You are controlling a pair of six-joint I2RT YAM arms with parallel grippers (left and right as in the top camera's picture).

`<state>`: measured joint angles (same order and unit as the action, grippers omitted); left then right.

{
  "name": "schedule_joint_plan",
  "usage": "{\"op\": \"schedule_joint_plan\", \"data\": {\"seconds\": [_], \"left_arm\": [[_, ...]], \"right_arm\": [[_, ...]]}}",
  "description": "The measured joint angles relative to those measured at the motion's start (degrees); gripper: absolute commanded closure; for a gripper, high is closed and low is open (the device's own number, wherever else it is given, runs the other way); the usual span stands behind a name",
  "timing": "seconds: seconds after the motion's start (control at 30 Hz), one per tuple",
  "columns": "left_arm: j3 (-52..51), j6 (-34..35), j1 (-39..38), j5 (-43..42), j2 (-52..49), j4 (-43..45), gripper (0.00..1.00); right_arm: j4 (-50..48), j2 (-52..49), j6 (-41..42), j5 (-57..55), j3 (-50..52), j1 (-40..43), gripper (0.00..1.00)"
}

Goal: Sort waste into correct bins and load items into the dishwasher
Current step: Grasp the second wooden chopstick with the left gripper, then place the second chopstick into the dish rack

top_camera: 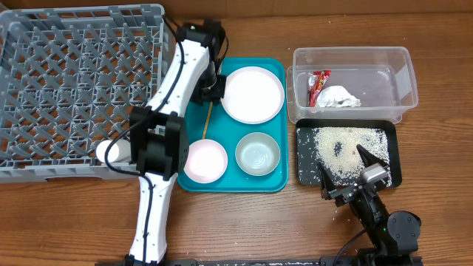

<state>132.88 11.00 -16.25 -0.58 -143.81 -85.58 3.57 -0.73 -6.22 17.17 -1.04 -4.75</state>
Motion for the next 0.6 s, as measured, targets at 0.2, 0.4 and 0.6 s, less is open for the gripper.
{"op": "schedule_joint_plan", "data": {"seconds": [0.2,0.4,0.6], "left_arm": [[-0.04,0.68,0.17,-0.02,-4.35,-1.2,0.83],[0.26,1.09,0.79,-0.02,-4.33,-2.69,0.96],[4.76,2.38,4.44,0.22,-2.89,-6.6,0.96]], "right_arm": [[-0.02,0.0,-0.02,0.0,0.0,0.0,0.0],[-0.02,0.0,0.02,0.0,0.0,0.0,0.0],[-0.04,0.0,0.0,0.02,0.0,0.0,0.0]]}}
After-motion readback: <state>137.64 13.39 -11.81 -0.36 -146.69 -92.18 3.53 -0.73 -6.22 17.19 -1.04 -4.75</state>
